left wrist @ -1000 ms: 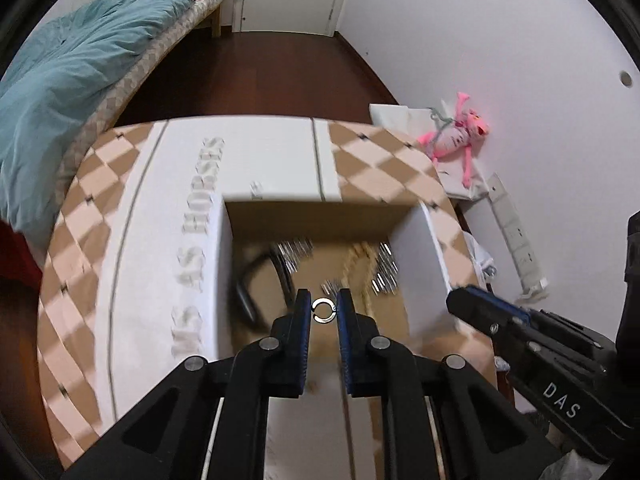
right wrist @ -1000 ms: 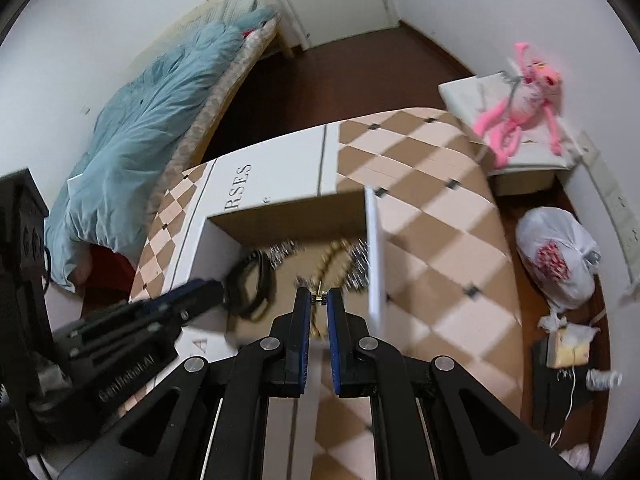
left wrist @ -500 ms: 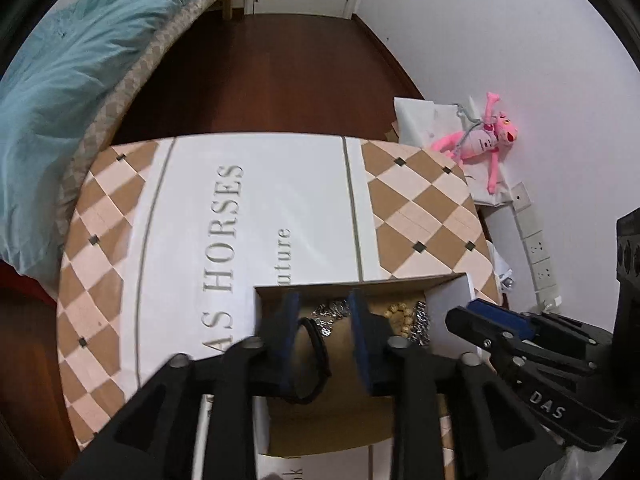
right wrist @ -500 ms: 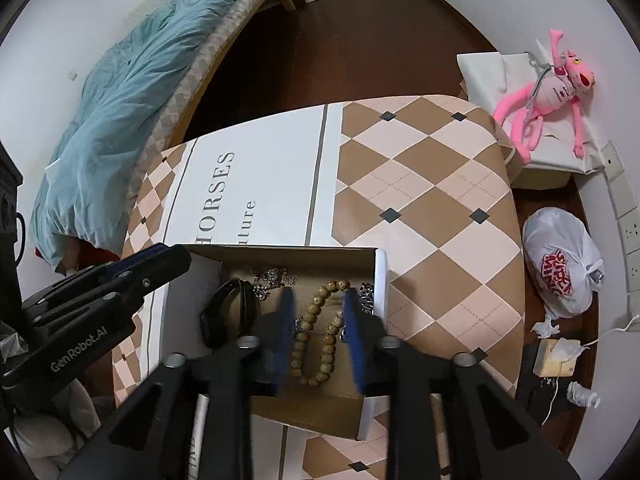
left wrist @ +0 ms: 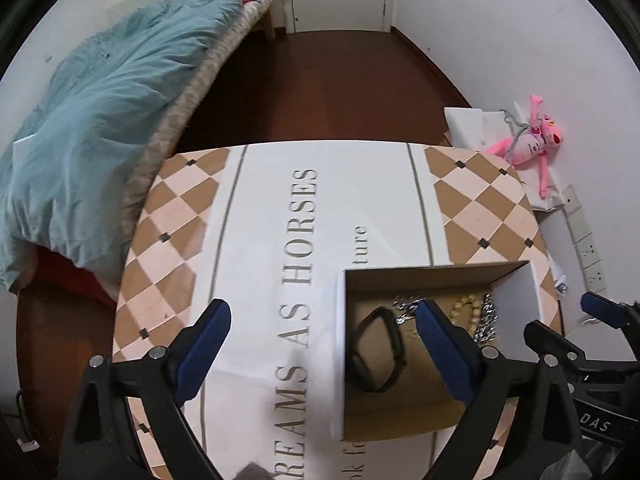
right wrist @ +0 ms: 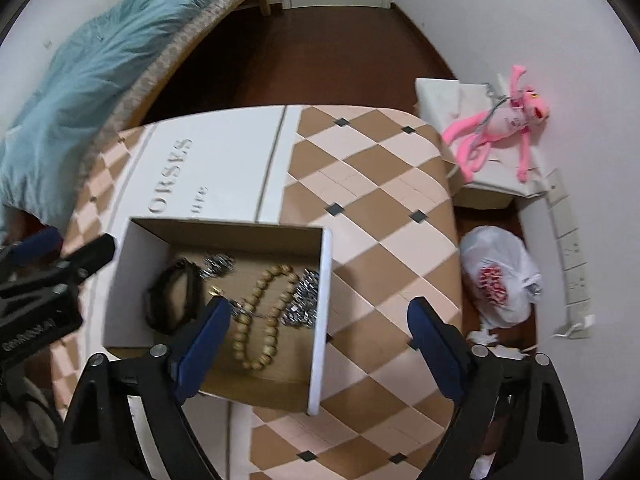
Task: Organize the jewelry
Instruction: 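Withdraw both grippers up from the box toward the remaining pieces, then grasp another small black ring with the left gripper while the right gripper grasps another gold earring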
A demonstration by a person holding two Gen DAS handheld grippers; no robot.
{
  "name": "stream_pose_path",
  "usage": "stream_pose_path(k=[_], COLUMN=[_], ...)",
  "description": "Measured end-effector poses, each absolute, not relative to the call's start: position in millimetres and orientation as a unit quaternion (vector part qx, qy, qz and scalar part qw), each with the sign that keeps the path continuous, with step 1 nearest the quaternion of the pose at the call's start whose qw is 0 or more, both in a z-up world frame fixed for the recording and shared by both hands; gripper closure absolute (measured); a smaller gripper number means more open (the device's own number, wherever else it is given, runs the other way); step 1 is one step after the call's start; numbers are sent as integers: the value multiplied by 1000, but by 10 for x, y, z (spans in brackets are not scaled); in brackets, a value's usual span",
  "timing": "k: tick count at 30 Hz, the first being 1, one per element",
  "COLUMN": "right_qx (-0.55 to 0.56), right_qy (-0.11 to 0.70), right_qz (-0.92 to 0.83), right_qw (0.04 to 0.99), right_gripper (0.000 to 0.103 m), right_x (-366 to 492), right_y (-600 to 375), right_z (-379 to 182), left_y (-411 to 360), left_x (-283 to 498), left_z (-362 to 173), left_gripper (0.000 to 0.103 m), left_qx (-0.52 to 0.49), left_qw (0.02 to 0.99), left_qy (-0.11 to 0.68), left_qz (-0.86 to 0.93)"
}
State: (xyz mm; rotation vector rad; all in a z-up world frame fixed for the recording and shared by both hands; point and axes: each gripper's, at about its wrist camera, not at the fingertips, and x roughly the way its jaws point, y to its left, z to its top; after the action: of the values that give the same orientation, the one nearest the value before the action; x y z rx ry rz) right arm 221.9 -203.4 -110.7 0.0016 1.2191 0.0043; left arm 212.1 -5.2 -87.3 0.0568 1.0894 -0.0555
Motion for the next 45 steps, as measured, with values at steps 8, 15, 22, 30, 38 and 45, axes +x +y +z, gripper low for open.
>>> stream_pose_path(k=[8, 15, 22, 30, 38, 45], right_qx=[-10, 13, 60, 37, 9, -20], right_qy=[562, 523, 492, 512, 512, 503], right_qz=[-10, -2, 39, 75, 82, 79], right_qw=[827, 852, 867, 855, 855, 860], right_gripper=[8, 7, 11, 45, 64, 90], right_x=[2021, 1716, 1097, 1070, 1133, 1121], right_y=[-1943, -1850, -1569, -1174, -985, -922], right_z=[-1077, -863, -1226, -1811, -1995, -1978], left_y=[19, 162, 451, 644, 768, 711], left_x=[1923, 1650, 1147, 934, 925, 937], left_z=[-874, -776, -1187, -1790, -1902, -1865], left_gripper=[8, 8, 8, 8, 8, 8], left_qx=[28, 16, 31, 29, 23, 27], left_qw=[857, 869, 863, 834, 832, 834], left_qy=[514, 494, 503, 548, 551, 549], left_qz=[-19, -13, 48, 54, 53, 49])
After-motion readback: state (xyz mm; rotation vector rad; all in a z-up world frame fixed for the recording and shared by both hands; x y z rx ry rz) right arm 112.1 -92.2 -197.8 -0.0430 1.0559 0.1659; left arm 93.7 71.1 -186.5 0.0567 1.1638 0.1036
